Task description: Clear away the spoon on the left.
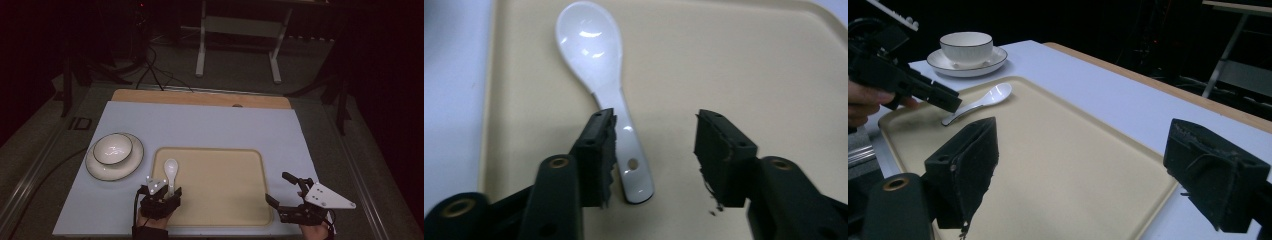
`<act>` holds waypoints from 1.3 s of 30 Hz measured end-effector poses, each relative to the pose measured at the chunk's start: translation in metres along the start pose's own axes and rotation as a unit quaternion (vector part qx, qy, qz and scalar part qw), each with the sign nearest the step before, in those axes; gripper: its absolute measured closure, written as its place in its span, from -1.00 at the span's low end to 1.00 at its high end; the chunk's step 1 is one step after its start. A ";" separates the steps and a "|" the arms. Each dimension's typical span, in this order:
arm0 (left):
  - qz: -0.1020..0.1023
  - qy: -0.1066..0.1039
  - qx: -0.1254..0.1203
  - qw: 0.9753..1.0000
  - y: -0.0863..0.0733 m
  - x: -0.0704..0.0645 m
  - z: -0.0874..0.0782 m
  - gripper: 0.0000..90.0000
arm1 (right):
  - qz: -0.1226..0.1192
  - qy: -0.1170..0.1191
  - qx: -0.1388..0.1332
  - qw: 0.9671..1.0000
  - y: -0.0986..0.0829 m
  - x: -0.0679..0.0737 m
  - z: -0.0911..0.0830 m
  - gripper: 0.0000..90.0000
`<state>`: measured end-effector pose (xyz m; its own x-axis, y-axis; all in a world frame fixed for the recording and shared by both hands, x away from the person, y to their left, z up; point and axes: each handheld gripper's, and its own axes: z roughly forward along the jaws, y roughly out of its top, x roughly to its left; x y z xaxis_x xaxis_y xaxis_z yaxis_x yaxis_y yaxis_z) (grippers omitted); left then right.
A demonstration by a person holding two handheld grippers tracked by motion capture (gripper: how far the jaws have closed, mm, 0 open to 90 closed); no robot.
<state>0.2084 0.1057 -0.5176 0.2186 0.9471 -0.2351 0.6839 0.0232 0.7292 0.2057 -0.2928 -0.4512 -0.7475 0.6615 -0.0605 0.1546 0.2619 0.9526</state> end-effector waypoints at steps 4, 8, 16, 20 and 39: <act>0.003 -0.037 -0.005 0.999 0.008 0.004 -0.005 -0.22 | 0.000 -0.001 0.001 1.000 -0.001 0.000 0.000 -0.68; 0.016 -0.057 0.002 0.998 0.013 0.005 -0.005 -0.56 | 0.004 -0.004 0.000 1.000 -0.002 -0.002 -0.001 -0.68; 0.036 -0.101 -0.009 0.994 0.023 0.005 -0.003 -0.98 | 0.005 -0.003 0.001 1.000 -0.003 -0.002 -0.002 -0.68; 0.045 -0.118 -0.022 0.992 0.027 0.006 -0.004 -0.98 | 0.004 -0.002 0.002 1.000 -0.003 -0.002 -0.002 -0.68; 0.114 -0.175 -0.059 0.976 0.057 0.029 -0.032 -0.98 | -0.001 -0.007 0.008 1.000 -0.003 0.002 -0.006 -0.68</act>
<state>0.2316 0.1451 -0.4619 0.5950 0.7647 -0.2476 0.5091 -0.1201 0.8523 0.1999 -0.2958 -0.4523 -0.7382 0.6713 -0.0665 0.1633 0.2735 0.9479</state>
